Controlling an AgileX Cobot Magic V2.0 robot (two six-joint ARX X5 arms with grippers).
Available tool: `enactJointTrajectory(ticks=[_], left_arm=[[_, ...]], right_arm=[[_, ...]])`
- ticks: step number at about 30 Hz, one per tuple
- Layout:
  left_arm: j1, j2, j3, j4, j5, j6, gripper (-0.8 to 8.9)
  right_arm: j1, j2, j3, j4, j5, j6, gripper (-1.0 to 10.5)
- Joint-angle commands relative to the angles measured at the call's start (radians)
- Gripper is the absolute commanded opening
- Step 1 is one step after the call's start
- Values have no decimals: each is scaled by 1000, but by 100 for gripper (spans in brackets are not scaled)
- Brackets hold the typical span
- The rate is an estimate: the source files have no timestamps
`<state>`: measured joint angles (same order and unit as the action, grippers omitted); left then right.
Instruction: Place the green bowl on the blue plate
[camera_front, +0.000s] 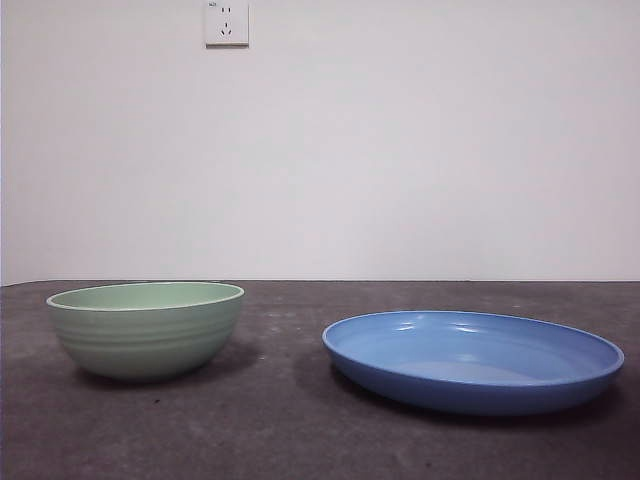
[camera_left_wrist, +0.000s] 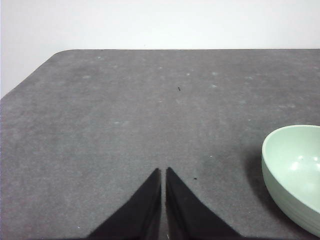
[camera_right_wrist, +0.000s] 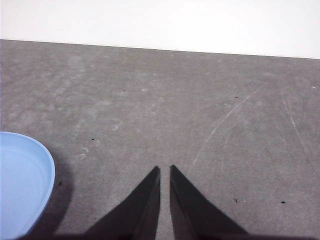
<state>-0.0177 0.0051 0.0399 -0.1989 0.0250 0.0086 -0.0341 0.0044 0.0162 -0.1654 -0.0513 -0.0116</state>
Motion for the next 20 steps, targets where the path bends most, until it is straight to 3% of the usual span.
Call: enactJointTrajectory(ticks=[1, 4, 9, 15, 20], left_arm=[[-2, -2, -20, -10, -2, -15, 15], [-2, -2, -20, -6, 2, -80, 15], [-3, 0, -20, -10, 6, -82, 15], [-3, 0, 12, -11, 12, -110, 15], [-3, 5, 71, -12, 13, -199, 15]], right_arm=[[-1, -1, -5, 8, -2, -2, 29], [-1, -1, -5, 7, -8, 41, 29], [-1, -1, -2, 10, -16, 159, 28], [-1, 0, 60, 3, -64, 232, 11], [-1, 3, 148, 2, -52, 307, 11]])
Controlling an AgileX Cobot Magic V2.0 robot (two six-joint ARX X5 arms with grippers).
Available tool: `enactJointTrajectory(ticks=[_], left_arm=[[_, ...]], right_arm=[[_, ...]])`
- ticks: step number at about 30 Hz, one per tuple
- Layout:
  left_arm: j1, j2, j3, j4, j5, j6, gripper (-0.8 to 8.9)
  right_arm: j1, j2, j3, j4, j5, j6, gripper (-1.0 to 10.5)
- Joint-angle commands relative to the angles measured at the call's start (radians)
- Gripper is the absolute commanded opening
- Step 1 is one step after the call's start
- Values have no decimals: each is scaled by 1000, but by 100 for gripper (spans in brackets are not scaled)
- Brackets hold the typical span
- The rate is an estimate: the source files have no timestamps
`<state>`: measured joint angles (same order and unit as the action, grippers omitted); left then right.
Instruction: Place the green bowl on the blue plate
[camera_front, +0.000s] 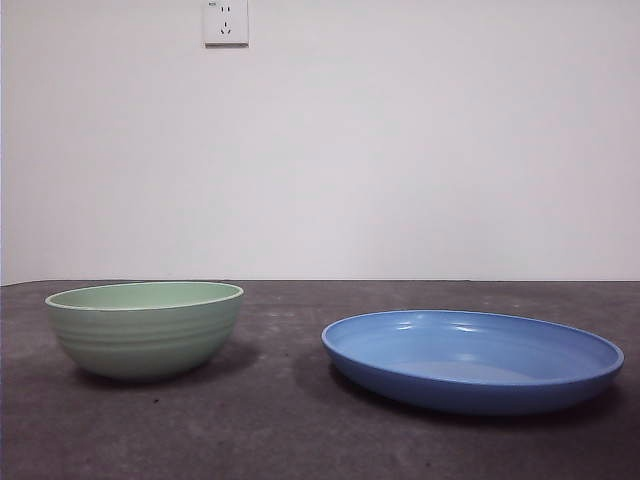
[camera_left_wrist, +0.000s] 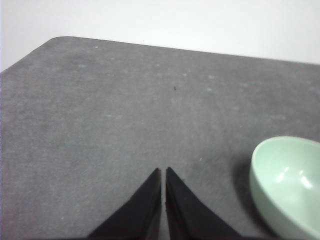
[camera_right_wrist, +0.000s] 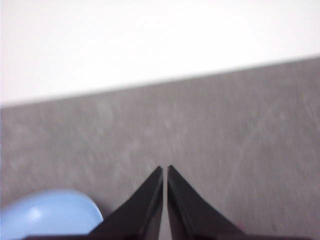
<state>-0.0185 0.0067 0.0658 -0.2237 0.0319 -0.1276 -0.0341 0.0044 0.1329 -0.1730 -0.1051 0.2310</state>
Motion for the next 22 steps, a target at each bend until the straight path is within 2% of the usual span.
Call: enactJointTrajectory(ticks=[1, 6, 9, 16, 22], left_arm=[[-3, 8, 63, 12, 6, -73, 15], [-3, 70, 175, -8, 52, -95, 15], [-3, 133, 266, -41, 108, -102, 15], [-3, 306, 500, -181, 232, -102, 15], [-6, 451, 700, -345, 396, -94, 15]], right_arm=[[-1, 9, 49, 7, 2, 79, 11], [-1, 64, 161, -78, -6, 114, 11], [-1, 117, 247, -150, -47, 114, 11], [-1, 264, 445, -315, -191, 94, 11], [-1, 400, 589, -417, -394, 82, 11]])
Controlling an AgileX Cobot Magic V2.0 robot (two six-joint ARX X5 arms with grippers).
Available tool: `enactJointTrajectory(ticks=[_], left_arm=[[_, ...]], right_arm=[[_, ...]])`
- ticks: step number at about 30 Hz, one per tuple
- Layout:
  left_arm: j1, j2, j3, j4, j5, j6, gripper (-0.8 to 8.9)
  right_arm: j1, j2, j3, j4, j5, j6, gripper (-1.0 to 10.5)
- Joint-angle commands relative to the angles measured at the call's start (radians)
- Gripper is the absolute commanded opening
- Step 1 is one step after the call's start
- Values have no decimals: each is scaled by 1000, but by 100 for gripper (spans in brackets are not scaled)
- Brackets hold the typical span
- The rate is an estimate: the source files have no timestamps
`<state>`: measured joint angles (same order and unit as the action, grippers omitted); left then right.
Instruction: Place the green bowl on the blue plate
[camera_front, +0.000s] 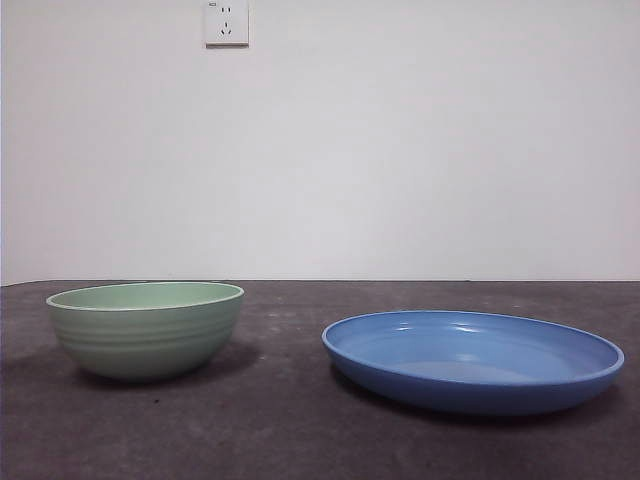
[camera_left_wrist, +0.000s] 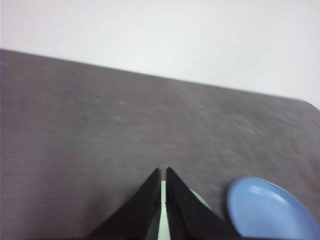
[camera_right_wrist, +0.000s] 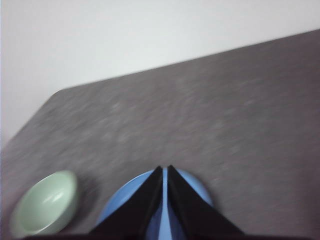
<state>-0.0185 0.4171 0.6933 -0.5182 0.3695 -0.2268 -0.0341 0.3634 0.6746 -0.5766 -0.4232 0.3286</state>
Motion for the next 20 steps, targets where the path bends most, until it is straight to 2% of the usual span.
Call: enactJointTrajectory(ticks=[1, 4, 10, 14, 20], left_arm=[[-16, 61, 109, -89, 75, 9, 15], [-38, 105, 179, -149, 85, 10, 15], [-75, 192, 289, -245, 128, 51, 15], [-104, 260, 348, -318, 163, 89, 15], [-140, 346, 378, -349, 217, 133, 15]], right_arm=[[-1, 63, 68, -24, -115, -31, 11], [-1, 121, 117, -31, -204, -55, 11], [12, 248, 198, -34, -308, -79, 11], [57, 322, 241, -69, -345, -92, 11], [155, 402, 289, -146, -354, -190, 11]])
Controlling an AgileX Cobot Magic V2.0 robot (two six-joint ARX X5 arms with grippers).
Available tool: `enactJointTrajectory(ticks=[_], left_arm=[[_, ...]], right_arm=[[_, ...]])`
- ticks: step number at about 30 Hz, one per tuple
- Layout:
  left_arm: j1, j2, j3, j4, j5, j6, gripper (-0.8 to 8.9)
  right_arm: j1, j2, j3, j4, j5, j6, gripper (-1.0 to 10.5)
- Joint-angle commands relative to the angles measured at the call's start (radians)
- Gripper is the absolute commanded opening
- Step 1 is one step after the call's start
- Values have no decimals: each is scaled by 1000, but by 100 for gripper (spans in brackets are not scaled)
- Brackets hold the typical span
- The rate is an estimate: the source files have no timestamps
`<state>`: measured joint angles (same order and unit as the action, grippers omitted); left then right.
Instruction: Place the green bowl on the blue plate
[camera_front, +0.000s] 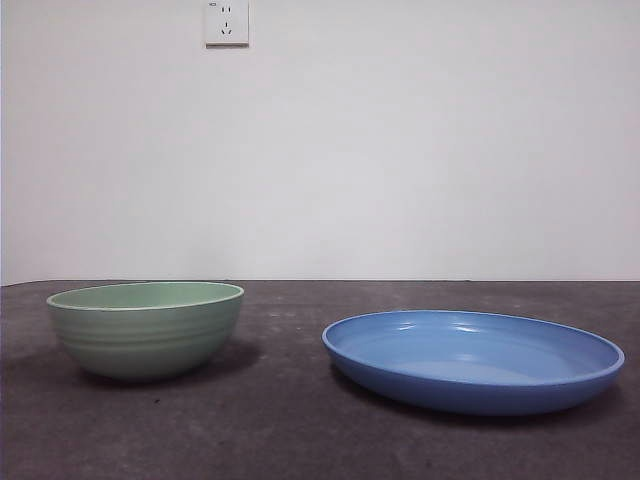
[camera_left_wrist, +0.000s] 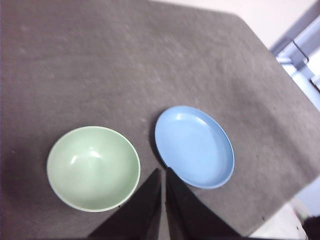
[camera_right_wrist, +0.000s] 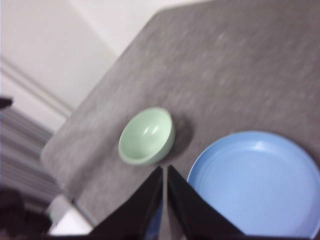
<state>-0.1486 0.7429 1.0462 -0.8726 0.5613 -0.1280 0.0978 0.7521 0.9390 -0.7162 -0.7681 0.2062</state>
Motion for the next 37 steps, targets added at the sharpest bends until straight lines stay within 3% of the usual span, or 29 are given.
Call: enactJointTrajectory(ticks=[1, 6, 14, 17, 20, 22, 26, 37], left_arm=[[-14, 28, 25, 5, 27, 34, 15], [-16, 52, 25, 4, 26, 41, 21], [-16, 63, 24, 0, 26, 68, 42], [-16, 65, 24, 2, 24, 68, 137], [-16, 68, 24, 1, 23, 68, 296], [-16, 72, 24, 1, 22, 68, 412], [-16, 82, 24, 1, 2, 68, 545], [-16, 156, 24, 0, -93, 95, 563]], right_arm=[[38, 18, 24, -11, -10, -86, 11], [69, 16, 24, -21, -10, -137, 11], [69, 18, 24, -21, -8, -140, 12], [69, 18, 24, -22, -5, -140, 16], [69, 18, 24, -24, -5, -139, 164], [69, 18, 24, -26, -5, -139, 348], [69, 18, 24, -28, -5, -139, 595], [69, 18, 24, -47, -6, -139, 621]])
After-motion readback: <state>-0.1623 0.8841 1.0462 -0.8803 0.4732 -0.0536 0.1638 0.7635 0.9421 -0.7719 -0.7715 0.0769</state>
